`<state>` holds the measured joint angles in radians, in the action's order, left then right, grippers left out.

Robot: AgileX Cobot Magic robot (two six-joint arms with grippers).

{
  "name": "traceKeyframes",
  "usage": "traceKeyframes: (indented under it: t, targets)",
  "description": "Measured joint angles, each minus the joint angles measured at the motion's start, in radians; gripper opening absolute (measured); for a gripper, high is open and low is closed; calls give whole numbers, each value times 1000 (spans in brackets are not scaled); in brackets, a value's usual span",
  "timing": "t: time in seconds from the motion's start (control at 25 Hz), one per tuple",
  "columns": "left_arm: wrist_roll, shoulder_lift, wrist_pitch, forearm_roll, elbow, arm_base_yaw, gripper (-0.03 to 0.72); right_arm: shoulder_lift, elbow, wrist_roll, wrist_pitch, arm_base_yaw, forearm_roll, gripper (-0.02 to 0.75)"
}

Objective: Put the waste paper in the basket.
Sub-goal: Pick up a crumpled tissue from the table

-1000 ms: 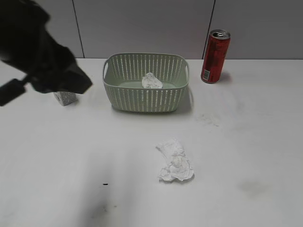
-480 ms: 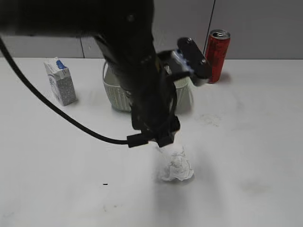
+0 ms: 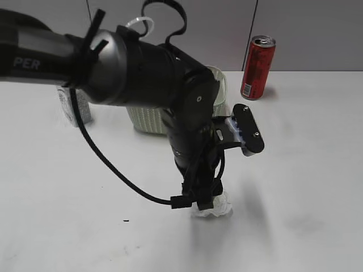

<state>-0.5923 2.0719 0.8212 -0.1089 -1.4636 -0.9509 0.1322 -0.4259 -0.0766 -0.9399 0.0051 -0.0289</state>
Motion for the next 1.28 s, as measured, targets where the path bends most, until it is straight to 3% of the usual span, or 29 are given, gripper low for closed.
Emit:
traceKeyframes:
  t: [0.24,0.76,0.88,1.0,1.12,1.28]
  targets:
    - [-4,46,-103,6,-1,0,520,-22,1,1,0,0,-2,572]
    - [-4,113,-127,-71,-3,0,498,-22,2,4,0,0,-3,572]
    - [-4,113,-118,-79,-3,0,389,-22,2,4,-1,0,-3,572]
    - [-4,113,-102,-81,-3,0,191,-22,2,4,-1,0,-3,572]
    - [-4,107,-94,-79,-3,0,48,-22,2,4,-1,0,-3,572]
    - [-4,55,-90,-78,-3,0,26,-22,2,4,-1,0,-3,572]
